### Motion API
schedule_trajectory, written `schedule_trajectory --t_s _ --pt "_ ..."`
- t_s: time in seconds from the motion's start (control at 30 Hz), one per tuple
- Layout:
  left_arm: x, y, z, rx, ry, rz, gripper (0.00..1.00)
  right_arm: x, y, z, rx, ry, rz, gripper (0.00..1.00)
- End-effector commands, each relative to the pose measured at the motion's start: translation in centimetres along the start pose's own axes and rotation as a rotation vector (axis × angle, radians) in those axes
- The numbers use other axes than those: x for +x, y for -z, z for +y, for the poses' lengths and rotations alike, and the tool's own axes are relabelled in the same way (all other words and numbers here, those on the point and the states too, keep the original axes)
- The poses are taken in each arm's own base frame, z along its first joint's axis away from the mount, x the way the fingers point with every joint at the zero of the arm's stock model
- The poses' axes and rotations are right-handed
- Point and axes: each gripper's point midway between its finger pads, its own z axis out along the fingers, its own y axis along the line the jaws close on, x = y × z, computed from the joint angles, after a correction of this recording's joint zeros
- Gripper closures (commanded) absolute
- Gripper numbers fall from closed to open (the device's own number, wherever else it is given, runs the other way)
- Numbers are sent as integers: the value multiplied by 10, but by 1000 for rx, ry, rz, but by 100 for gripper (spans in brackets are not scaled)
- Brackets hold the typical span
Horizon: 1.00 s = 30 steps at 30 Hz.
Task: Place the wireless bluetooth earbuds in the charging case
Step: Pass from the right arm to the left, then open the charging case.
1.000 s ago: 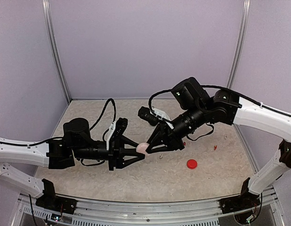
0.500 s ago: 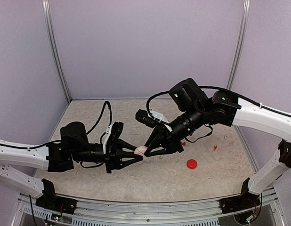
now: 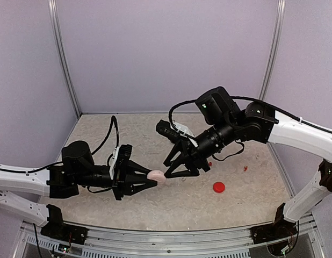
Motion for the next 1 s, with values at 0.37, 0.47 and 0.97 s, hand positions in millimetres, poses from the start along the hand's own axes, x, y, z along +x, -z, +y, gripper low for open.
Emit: schedule_trajectory --t_s 0.37,0.47,0.97 --pt "-17 3 -5 -18 -38 -64 90 -26 6 16 40 88 -105 22" --pt "-18 3 -4 -22 -37 -66 90 -23 -1 15 43 84 -90 21" --pt "-25 1 -14 -4 -49 -76 90 -13 -13 2 93 64 -38 19"
